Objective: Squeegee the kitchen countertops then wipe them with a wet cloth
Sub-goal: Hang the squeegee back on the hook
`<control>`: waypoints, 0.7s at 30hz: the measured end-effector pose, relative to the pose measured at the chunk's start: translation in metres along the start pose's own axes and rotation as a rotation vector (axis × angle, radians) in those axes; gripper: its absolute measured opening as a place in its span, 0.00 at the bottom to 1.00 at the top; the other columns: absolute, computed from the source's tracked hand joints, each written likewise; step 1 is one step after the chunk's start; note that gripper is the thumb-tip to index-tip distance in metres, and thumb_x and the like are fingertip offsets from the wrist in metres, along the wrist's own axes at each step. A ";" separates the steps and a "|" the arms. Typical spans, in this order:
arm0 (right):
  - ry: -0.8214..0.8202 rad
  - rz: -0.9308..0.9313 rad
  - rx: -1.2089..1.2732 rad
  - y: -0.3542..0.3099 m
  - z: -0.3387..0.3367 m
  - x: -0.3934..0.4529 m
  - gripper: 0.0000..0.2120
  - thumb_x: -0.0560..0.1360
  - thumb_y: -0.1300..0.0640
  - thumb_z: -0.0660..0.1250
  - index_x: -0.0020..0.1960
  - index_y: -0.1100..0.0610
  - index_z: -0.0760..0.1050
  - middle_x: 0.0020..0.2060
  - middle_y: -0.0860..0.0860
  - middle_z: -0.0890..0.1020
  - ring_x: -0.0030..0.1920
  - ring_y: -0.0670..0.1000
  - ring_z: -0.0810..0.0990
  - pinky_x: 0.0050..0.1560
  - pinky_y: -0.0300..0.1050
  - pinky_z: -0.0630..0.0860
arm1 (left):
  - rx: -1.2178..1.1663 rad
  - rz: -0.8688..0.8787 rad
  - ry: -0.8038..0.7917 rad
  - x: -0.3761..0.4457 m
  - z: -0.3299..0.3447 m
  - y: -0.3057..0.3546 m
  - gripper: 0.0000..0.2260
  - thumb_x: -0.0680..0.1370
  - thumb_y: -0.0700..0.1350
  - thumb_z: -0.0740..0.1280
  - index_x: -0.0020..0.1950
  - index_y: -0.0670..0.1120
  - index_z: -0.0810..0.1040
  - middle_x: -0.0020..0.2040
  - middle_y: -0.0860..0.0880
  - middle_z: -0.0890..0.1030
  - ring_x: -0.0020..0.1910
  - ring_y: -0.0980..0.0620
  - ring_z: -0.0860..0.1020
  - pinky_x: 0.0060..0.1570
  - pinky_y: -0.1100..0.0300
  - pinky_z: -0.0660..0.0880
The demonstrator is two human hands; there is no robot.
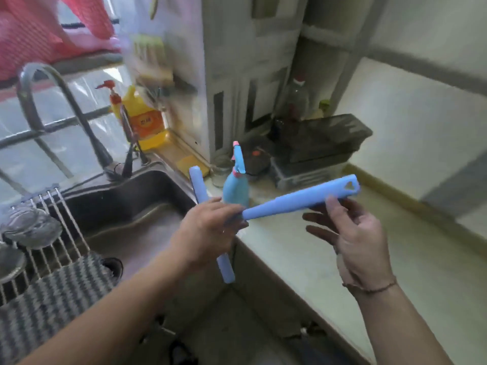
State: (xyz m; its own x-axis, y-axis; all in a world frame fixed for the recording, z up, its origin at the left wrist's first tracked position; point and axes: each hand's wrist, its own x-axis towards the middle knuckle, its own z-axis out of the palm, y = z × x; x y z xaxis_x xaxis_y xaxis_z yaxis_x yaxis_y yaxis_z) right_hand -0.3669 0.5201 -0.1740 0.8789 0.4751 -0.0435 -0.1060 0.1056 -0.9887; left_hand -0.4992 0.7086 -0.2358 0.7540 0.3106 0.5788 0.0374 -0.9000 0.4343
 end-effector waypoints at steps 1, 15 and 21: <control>0.014 -0.003 -0.011 -0.004 -0.024 -0.009 0.09 0.72 0.53 0.69 0.49 0.57 0.78 0.40 0.52 0.85 0.41 0.54 0.85 0.39 0.46 0.81 | -0.015 -0.023 -0.014 0.004 0.015 0.032 0.07 0.73 0.49 0.70 0.43 0.47 0.80 0.33 0.52 0.79 0.31 0.48 0.75 0.29 0.53 0.74; 0.508 -0.124 -0.288 -0.136 -0.405 -0.081 0.10 0.81 0.58 0.62 0.47 0.59 0.80 0.39 0.56 0.85 0.37 0.56 0.83 0.37 0.56 0.83 | -0.949 -0.306 -0.787 0.075 0.227 0.453 0.08 0.73 0.36 0.72 0.49 0.45 0.83 0.43 0.50 0.86 0.45 0.55 0.84 0.48 0.63 0.78; 0.632 -0.184 -0.318 -0.190 -0.499 -0.067 0.11 0.81 0.57 0.61 0.44 0.55 0.80 0.40 0.54 0.85 0.40 0.58 0.82 0.39 0.60 0.83 | -1.022 -0.185 -0.851 0.131 0.283 0.542 0.05 0.73 0.40 0.73 0.48 0.47 0.84 0.43 0.48 0.86 0.46 0.47 0.84 0.53 0.47 0.80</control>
State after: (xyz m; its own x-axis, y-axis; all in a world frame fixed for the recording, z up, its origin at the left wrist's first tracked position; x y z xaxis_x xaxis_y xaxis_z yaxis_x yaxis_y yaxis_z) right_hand -0.1738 0.0323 -0.0551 0.9803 -0.1307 0.1478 0.1248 -0.1695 -0.9776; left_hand -0.1946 0.1751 -0.1203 0.9755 -0.2196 0.0119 -0.0391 -0.1201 0.9920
